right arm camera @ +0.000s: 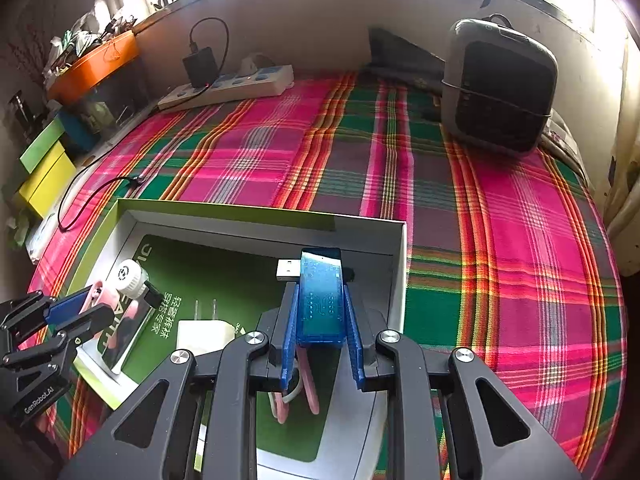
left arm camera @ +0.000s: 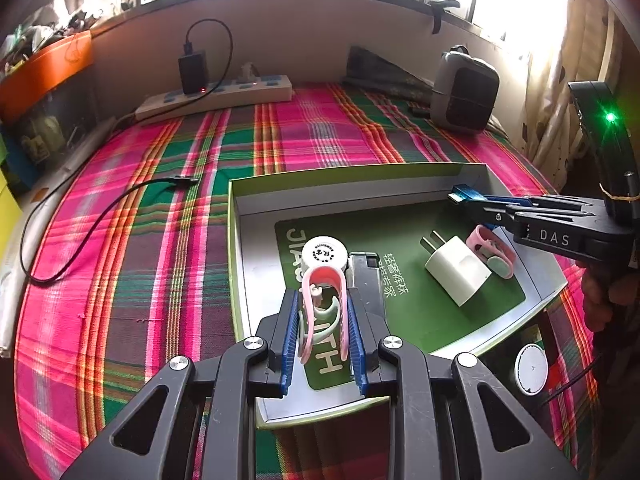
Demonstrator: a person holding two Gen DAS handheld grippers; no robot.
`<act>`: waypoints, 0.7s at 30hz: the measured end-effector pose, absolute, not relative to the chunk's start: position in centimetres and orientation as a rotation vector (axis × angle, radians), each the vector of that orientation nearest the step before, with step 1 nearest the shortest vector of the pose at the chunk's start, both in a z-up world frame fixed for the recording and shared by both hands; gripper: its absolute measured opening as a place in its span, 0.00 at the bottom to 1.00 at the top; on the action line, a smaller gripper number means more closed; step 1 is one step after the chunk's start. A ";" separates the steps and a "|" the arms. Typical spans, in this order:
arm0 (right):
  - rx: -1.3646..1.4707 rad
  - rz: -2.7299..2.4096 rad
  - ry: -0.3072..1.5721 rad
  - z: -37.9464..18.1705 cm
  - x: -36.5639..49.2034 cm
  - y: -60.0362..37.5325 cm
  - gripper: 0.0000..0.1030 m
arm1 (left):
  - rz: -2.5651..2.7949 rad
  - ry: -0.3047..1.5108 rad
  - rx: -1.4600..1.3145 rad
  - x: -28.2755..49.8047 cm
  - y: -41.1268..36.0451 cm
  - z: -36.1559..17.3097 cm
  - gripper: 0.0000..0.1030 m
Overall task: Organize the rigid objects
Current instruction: 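Lower the USB stick with the right tool while the left tool lowers the earhook into the box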
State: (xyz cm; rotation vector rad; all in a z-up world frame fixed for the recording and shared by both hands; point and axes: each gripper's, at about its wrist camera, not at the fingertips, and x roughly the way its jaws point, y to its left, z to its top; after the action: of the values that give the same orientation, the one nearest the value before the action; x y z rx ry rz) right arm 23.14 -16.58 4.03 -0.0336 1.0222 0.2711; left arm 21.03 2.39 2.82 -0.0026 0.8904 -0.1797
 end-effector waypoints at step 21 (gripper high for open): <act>-0.037 0.286 1.031 3.6 23.1 -16.1 0.22 | -0.190 0.896 0.005 21.1 1.9 2.5 0.22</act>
State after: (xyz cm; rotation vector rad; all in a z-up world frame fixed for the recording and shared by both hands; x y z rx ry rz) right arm 23.07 -16.12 3.62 -0.0374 1.0308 0.2862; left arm 21.07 1.88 2.50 0.0054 0.8958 -0.1902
